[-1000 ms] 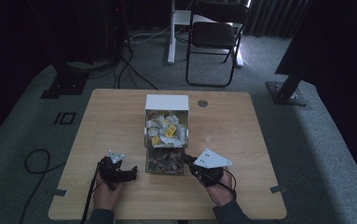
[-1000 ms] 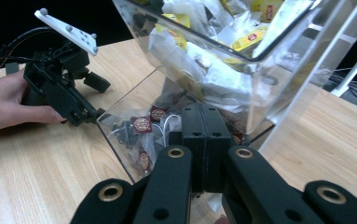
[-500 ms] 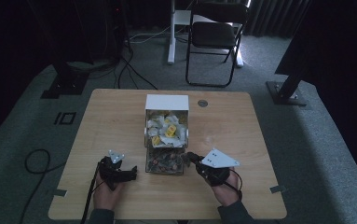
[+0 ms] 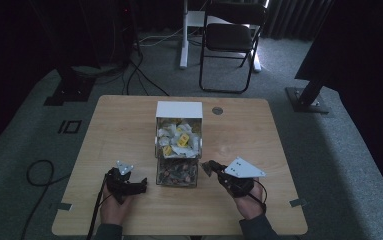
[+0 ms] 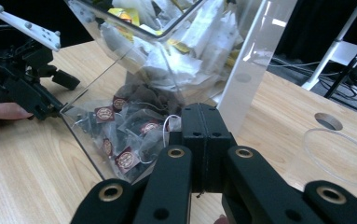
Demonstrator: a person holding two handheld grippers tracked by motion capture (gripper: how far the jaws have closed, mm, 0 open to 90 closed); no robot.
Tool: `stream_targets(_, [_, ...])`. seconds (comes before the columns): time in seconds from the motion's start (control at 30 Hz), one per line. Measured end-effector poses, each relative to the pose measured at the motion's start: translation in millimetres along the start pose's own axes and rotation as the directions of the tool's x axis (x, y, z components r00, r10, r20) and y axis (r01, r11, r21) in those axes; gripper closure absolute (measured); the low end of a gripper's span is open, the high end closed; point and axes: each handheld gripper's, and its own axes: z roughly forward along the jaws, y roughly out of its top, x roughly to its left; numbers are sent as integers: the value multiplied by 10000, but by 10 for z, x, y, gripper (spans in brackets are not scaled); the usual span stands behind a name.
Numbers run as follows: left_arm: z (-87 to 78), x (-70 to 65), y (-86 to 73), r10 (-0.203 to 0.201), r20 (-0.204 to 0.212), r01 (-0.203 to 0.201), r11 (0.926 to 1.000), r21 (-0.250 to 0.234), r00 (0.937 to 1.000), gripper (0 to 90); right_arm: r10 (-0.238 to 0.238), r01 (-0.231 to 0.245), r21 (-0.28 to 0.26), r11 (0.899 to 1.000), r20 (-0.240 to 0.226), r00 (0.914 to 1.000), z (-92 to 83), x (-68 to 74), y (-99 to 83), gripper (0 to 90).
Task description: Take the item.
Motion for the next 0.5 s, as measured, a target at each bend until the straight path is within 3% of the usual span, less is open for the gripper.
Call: stream_targets(0.5, [0, 0, 0, 4, 1, -4, 10000, -1, 10000, 12, 135, -132, -71, 9999, 424, 9990, -32, -171, 38, 900])
